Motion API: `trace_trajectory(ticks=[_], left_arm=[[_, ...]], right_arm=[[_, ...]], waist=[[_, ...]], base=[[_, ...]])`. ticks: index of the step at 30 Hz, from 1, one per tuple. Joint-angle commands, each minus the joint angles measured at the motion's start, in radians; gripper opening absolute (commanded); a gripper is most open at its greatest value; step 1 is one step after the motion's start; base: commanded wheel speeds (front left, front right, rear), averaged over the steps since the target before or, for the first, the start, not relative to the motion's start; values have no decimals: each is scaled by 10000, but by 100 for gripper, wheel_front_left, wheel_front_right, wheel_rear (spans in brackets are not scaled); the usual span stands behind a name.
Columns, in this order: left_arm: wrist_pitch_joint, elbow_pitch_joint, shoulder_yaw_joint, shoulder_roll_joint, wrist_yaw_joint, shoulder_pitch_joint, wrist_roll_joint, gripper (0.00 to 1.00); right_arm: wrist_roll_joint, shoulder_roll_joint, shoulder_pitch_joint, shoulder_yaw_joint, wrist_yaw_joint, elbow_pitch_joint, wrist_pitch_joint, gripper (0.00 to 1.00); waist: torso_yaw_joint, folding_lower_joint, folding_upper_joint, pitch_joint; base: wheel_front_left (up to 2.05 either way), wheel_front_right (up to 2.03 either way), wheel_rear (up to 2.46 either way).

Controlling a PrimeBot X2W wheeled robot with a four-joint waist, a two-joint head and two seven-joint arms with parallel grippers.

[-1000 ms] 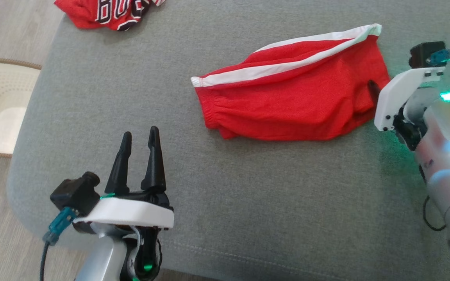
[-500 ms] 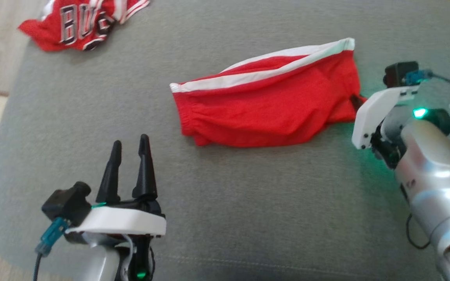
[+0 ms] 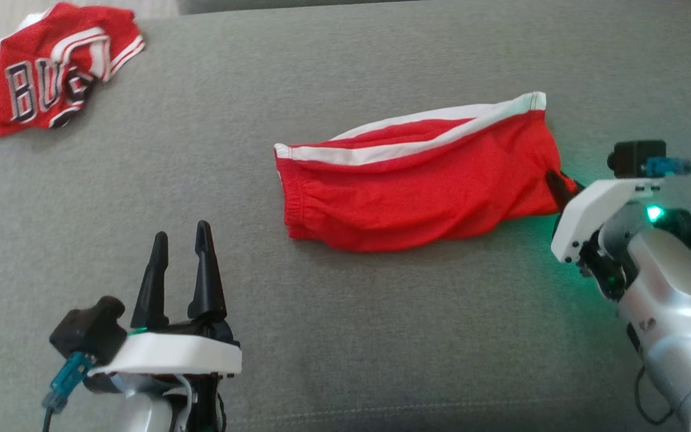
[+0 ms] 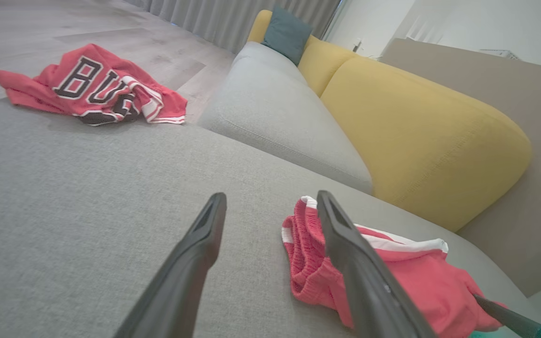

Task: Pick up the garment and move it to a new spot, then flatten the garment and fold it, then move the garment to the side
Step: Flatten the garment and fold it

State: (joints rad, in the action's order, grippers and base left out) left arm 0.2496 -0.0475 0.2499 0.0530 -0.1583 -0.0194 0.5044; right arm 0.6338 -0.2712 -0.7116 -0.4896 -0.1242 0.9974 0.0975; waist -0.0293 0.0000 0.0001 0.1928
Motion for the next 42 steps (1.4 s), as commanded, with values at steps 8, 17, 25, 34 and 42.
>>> trace_trajectory(ticks=[8,17,25,34,42], left_arm=[[122,-319,-301,-23,-56,113,-111,100],[122,-248,-325,-25,-117,47,-108,100],[122,-337,-329,-26,-164,-108,-146,100],[122,-465,-266,-27,-222,-260,-114,100],[122,-418,-188,-27,-213,-239,-42,100]], right_arm=[[449,-208,471,251,-65,-461,-630,0],[524,-36,658,376,-65,-812,-907,0],[271,457,644,-46,-65,-1969,-991,0],[196,1228,913,-1115,-65,-3838,-354,0],[308,1870,1148,-1836,-65,-3929,-55,0]], waist=[[-318,0,-1,-215],[-154,0,-1,-449],[135,0,-1,-656],[558,0,-1,-799],[899,0,-1,-810]], base=[[0,0,0],[0,0,0],[0,0,0],[0,0,0],[0,0,0]])
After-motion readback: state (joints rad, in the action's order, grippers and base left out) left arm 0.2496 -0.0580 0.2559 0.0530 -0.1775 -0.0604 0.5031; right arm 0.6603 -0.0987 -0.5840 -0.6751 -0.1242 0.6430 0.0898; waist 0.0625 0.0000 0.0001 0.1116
